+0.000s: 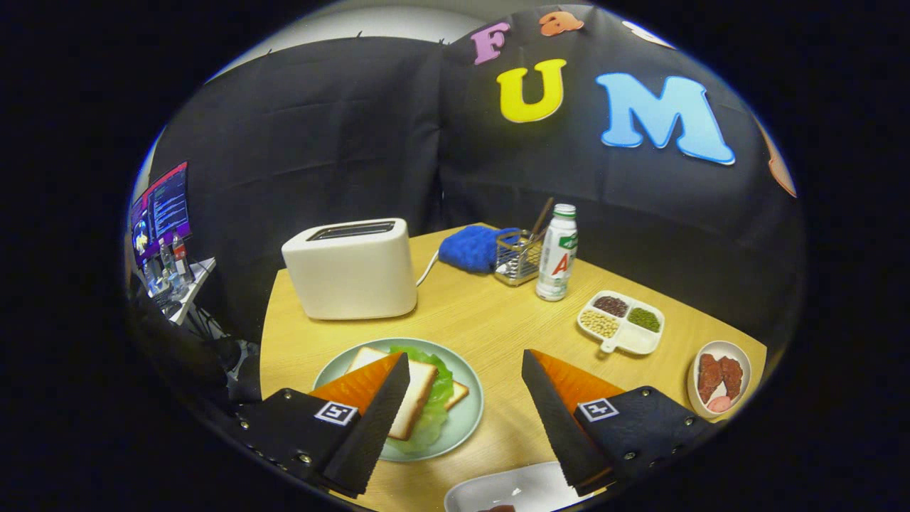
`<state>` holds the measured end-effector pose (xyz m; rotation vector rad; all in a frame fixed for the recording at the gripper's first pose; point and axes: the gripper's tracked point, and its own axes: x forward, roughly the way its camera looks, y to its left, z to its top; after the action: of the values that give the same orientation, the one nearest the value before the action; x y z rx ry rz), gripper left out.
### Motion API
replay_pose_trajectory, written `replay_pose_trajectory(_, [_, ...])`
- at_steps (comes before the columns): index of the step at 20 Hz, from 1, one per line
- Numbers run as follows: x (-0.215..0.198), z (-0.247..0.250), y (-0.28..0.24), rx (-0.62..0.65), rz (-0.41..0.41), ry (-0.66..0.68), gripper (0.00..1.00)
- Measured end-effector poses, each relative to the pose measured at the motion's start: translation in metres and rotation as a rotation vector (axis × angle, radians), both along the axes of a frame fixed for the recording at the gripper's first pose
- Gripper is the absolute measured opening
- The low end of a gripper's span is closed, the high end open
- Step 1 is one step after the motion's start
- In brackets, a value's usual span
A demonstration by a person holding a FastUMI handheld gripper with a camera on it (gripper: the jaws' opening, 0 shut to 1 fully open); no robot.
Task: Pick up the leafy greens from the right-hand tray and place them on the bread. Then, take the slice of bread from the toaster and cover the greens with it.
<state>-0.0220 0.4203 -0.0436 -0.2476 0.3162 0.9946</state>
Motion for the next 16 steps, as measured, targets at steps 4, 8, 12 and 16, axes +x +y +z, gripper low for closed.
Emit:
replay_pose_trajectory(4, [0.006,0.02,-0.047,0.084,-0.106,-0.062,0.97])
replay_pose_trajectory(8, [0.006,0.029,-0.088,0.114,-0.196,-0.115,0.97])
replay_pose_trajectory(12, [0.004,0.03,-0.116,0.13,-0.266,-0.129,0.97])
replay_pose_trajectory(16, [0.005,0.036,-0.137,0.159,-0.316,-0.152,0.97])
